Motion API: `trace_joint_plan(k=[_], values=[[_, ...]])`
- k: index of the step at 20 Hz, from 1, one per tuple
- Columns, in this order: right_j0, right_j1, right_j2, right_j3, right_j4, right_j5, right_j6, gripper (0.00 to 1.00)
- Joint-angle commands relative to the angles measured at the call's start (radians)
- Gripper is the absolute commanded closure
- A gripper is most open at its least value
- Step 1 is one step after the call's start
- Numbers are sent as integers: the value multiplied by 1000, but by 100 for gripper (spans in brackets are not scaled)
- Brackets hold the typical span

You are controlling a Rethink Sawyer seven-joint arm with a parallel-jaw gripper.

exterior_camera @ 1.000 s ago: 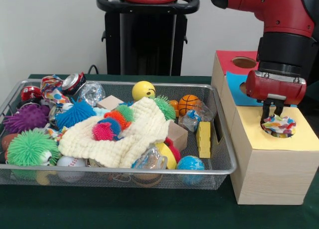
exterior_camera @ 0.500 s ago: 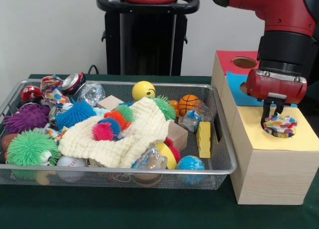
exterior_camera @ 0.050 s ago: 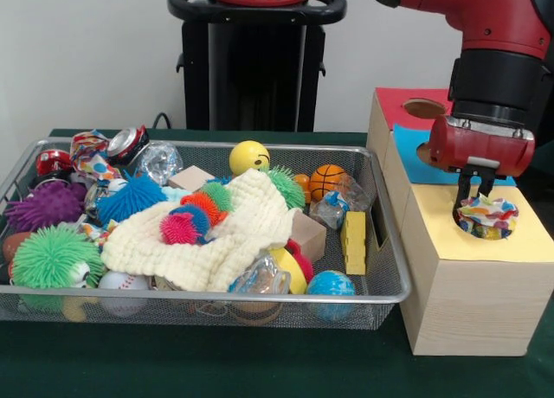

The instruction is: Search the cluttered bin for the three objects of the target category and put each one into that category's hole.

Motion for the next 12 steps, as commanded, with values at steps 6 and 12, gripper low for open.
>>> trace_joint_plan(k=[6, 12], values=[[-31, 32, 4, 41, 29, 152, 226, 0], [-34, 34, 5, 37, 30, 151, 226, 0]])
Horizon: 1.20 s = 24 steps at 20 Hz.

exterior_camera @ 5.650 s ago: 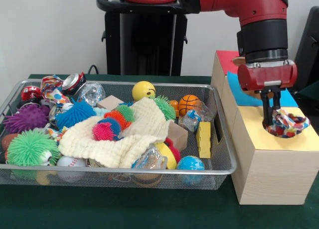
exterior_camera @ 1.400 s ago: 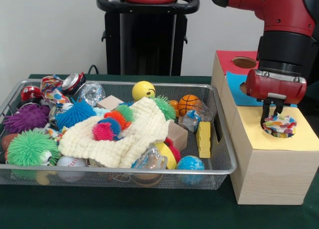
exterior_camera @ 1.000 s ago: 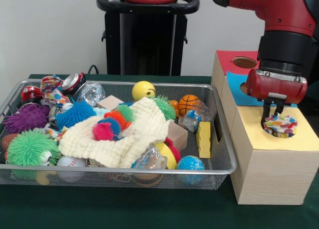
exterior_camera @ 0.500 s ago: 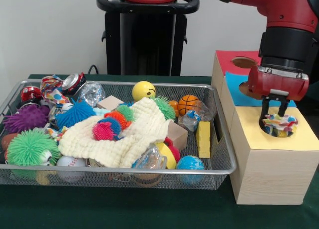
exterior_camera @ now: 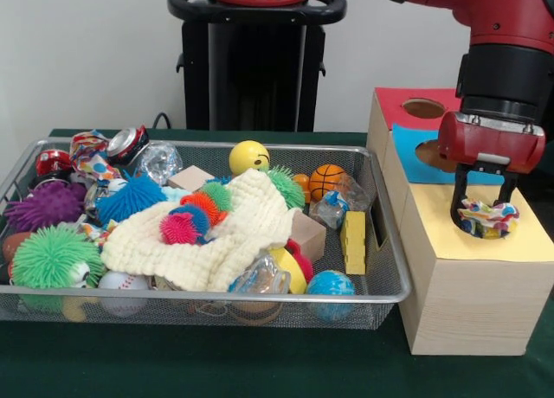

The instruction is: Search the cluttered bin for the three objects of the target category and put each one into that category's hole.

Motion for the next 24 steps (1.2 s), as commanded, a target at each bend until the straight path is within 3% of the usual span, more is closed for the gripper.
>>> trace_joint_plan(k=[1, 11, 12, 24], values=[[-40, 38, 8, 50, 27, 144, 227, 0], [-28, 16, -39, 27, 20, 243, 221, 0], [-28, 16, -38, 27, 17, 242, 224, 100], [-42, 14, -33, 21, 3, 231, 216, 100]])
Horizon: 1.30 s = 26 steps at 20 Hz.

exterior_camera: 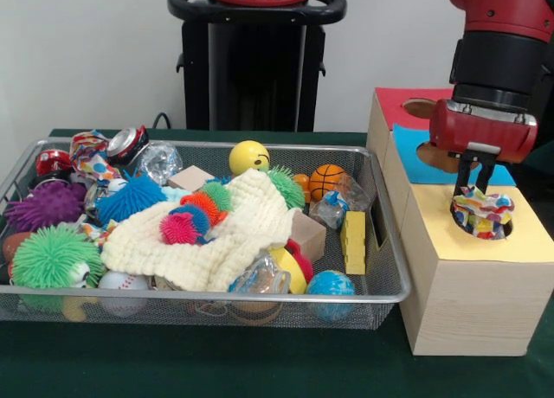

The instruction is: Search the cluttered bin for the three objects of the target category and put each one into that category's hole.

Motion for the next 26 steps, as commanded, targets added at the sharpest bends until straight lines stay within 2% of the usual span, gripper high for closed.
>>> trace_joint_plan(k=[1, 6, 12, 15, 16, 18, 23, 26], values=[[-42, 29, 5, 32, 4, 136, 216, 100], [-23, 35, -18, 8, 17, 218, 241, 100], [-25, 64, -12, -18, 22, 259, 258, 100], [-15, 93, -33, -73, 25, 364, 292, 100], [-10, 108, -52, -109, 21, 441, 313, 100], [-19, 121, -46, -143, 18, 516, 332, 100], [-40, 172, -30, -240, 15, 604, 354, 100], [-63, 196, 22, -273, 18, 667, 357, 100]])
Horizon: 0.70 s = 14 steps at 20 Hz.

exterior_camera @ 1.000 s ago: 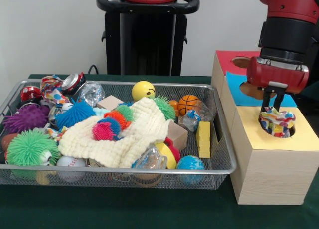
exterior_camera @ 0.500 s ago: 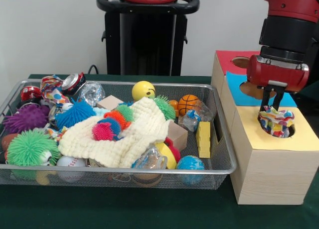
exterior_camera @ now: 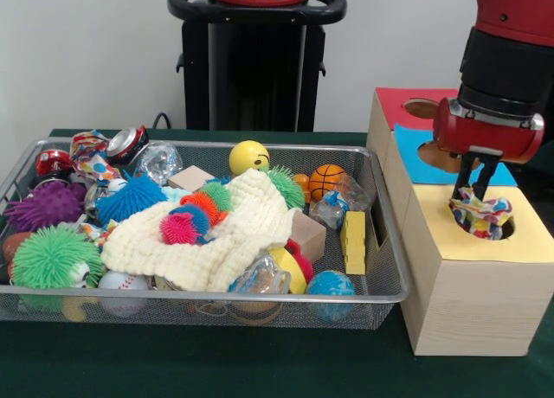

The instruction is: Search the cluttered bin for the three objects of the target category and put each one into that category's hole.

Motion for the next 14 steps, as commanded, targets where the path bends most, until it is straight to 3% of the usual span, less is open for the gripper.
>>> trace_joint_plan(k=[1, 7, 14], values=[[-55, 139, 115, -87, 17, 272, 288, 100], [-69, 166, 146, -131, -7, 318, 256, 100], [-93, 165, 215, -116, 6, 321, 191, 100]])
